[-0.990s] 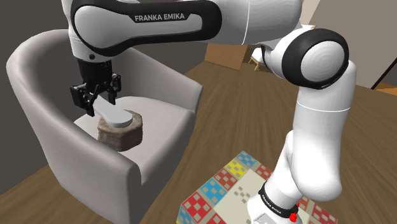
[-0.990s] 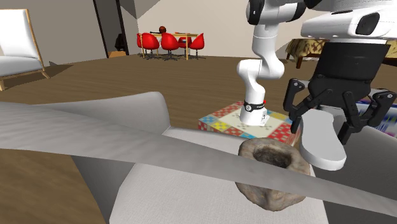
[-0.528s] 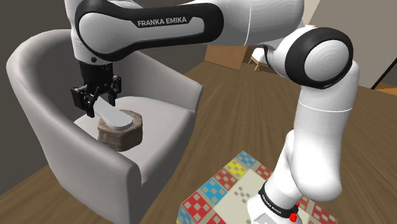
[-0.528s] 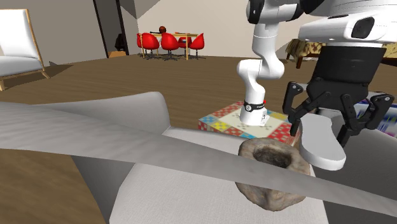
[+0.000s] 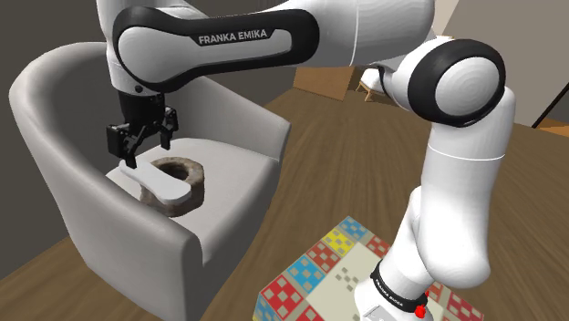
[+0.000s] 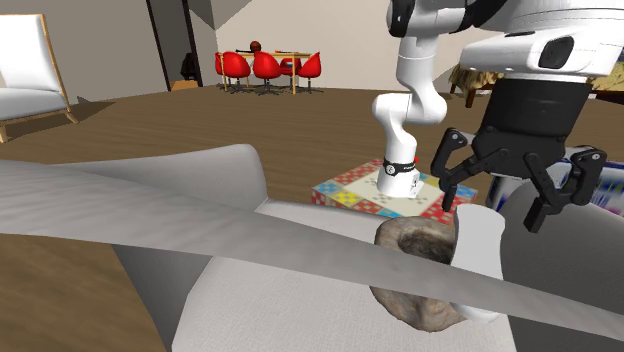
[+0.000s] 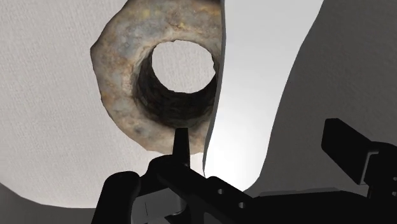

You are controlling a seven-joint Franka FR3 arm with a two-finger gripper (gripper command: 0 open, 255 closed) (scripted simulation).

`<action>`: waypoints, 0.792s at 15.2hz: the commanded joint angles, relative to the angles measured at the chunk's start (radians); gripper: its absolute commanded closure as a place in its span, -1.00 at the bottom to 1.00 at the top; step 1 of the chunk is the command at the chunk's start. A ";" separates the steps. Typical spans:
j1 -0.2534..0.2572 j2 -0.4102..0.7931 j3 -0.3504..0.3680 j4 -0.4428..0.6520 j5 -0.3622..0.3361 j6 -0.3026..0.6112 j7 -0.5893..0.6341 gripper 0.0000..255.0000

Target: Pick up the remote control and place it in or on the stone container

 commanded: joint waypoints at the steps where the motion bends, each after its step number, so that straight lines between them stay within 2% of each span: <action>1: 0.010 0.066 0.013 -0.041 0.027 0.029 0.001 -1.00; 2: 0.018 0.080 0.019 0.006 0.023 -0.006 0.011 -1.00; 6: 0.001 0.070 0.051 0.116 0.017 -0.128 0.012 -1.00; 12: -0.028 0.073 0.087 0.116 0.003 -0.130 0.020 -1.00</action>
